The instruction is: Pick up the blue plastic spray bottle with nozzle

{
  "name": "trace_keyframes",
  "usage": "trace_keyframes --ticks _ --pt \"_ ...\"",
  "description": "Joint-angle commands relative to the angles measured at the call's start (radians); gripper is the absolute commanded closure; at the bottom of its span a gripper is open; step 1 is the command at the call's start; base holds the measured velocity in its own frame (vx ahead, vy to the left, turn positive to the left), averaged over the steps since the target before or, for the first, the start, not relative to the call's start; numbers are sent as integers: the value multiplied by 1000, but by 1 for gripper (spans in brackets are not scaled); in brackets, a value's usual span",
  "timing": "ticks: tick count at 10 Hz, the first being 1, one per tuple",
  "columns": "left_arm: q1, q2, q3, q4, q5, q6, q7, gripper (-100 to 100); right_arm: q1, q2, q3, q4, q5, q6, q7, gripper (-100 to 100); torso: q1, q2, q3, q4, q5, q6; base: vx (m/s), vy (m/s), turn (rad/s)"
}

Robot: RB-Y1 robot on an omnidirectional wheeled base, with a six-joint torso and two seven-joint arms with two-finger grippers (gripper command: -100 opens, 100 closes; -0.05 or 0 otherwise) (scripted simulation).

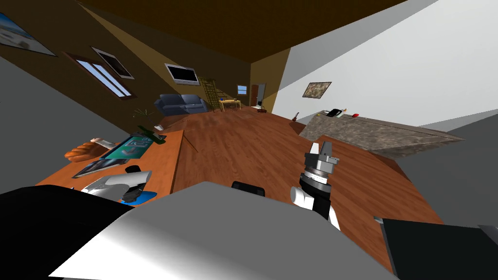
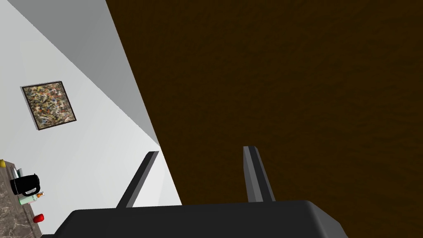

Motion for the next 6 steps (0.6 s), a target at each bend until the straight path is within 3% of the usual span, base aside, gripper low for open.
trace_keyframes --ticks 1,2,3,4,5,6 --pt "-8 -11 20 1 -15 -9 -39 -100 0 0 0 0 0 0 0 0 0 0 0 0 0 0 106 4 93" --pt "-23 -28 53 6 -37 -21 -74 -100 0 0 0 0 0 0 0 0 -1 -1 -1 0 0 1 105 13 135" --pt "-23 -28 53 6 -37 -21 -83 -100 0 0 0 0 0 0 0 0 0 -1 -1 0 0 0 74 15 84" --pt "-38 -44 87 10 -60 -33 -122 -100 0 0 0 0 0 0 0 0 0 1 0 0 0 1 83 17 189" --pt "-38 -44 87 10 -60 -33 -127 -100 0 0 0 0 0 0 0 0 0 1 0 0 0 0 64 4 78" --pt "-52 -61 120 14 -83 -44 -167 -100 0 0 0 0 0 0 0 0 0 2 1 0 0 1 65 8 143"
